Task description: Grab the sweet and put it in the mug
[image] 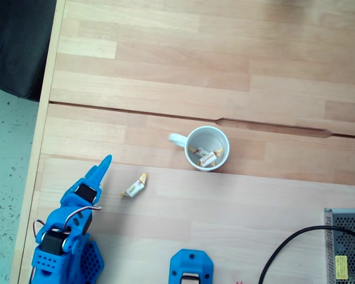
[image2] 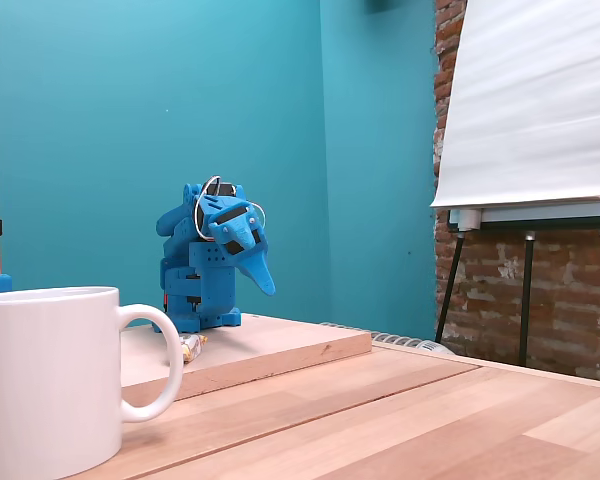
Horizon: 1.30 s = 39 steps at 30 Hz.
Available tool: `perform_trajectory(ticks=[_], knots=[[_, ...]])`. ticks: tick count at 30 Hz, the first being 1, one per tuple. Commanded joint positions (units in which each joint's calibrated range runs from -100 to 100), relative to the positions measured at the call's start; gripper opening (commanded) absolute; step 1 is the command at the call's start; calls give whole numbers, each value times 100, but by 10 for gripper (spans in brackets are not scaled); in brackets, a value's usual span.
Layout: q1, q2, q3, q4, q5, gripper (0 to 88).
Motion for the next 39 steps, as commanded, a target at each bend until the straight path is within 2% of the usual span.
perform_trajectory(ticks=[1, 39], knots=[[3717, -290, 90, 69, 1690, 0], [3804, -290, 81, 69, 1753, 0]])
